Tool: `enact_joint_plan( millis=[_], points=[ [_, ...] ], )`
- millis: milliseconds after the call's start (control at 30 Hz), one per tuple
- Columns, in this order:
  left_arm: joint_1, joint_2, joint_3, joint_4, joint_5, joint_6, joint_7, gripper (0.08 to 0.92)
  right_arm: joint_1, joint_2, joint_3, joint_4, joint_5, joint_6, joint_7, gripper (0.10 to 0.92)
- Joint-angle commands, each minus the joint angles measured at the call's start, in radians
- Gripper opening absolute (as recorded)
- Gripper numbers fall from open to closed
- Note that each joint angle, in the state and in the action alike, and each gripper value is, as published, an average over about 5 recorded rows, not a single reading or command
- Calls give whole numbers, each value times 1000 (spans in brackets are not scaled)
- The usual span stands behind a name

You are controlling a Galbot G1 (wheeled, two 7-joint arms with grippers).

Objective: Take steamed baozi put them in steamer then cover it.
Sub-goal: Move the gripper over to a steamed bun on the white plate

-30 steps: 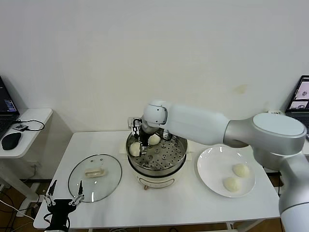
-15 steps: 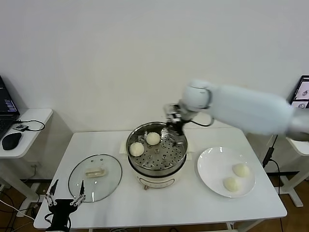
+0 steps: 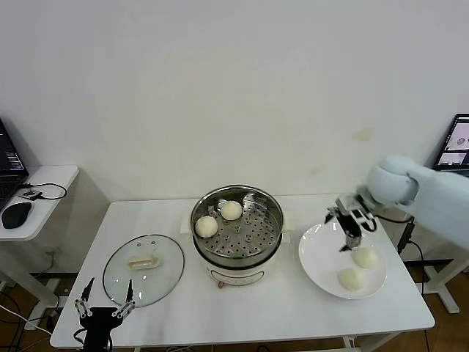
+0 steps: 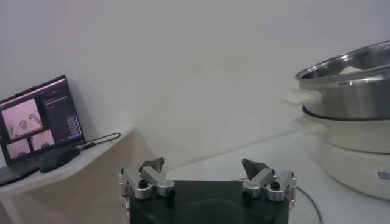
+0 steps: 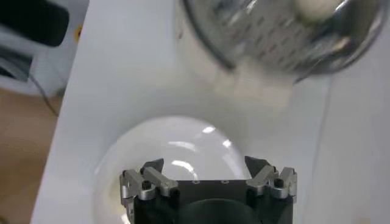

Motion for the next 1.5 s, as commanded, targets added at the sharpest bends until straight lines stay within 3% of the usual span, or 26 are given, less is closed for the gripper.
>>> enact_joint_plan(
  millis=[33,833,1500],
  points=[
    [6,-5,1,1,10,0,-1,823,-375,-121,240,-26,-188,70,10,823],
    [8,-5,-11,24,10,-2,-1,823,-566,8,356,-173,-244,38,54,817],
    [5,-5,-17,21,6,-3,-3,823,-469,27,337,-183,-199,32,31,645]
  ],
)
